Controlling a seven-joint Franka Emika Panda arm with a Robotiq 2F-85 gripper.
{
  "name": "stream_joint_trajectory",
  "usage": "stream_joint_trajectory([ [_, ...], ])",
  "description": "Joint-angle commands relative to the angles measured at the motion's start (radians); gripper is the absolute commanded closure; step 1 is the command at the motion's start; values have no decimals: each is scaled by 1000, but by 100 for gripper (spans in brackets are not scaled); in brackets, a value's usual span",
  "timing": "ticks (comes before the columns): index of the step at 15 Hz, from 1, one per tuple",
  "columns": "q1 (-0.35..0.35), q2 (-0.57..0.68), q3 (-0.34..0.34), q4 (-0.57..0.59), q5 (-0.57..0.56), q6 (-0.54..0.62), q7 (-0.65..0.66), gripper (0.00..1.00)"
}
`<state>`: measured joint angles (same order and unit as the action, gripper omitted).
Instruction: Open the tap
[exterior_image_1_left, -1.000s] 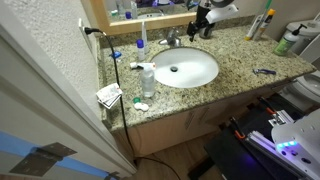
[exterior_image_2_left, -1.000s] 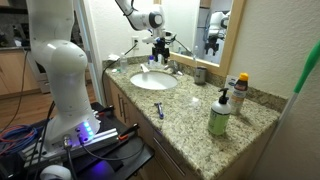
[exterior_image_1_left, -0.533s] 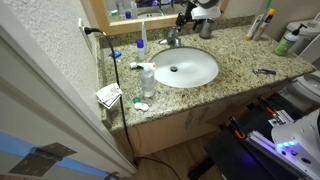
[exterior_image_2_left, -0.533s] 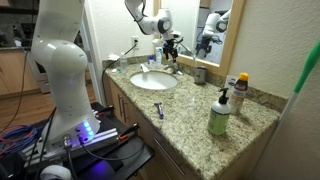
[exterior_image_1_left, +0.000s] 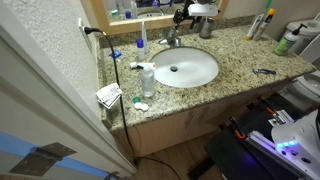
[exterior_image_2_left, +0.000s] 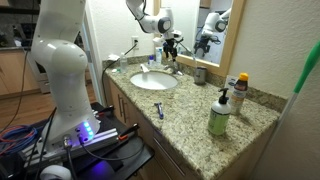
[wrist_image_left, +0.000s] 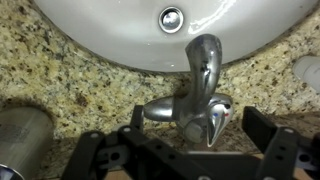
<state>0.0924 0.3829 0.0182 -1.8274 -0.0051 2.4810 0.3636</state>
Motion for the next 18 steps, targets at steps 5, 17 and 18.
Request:
stream_joint_trajectory([
  [5,33,28,-22,28,1,-4,45,0],
  [17,50,47,-21,22,11,45,34,54],
  [18,48,47,-21,21,13,47,32,61],
])
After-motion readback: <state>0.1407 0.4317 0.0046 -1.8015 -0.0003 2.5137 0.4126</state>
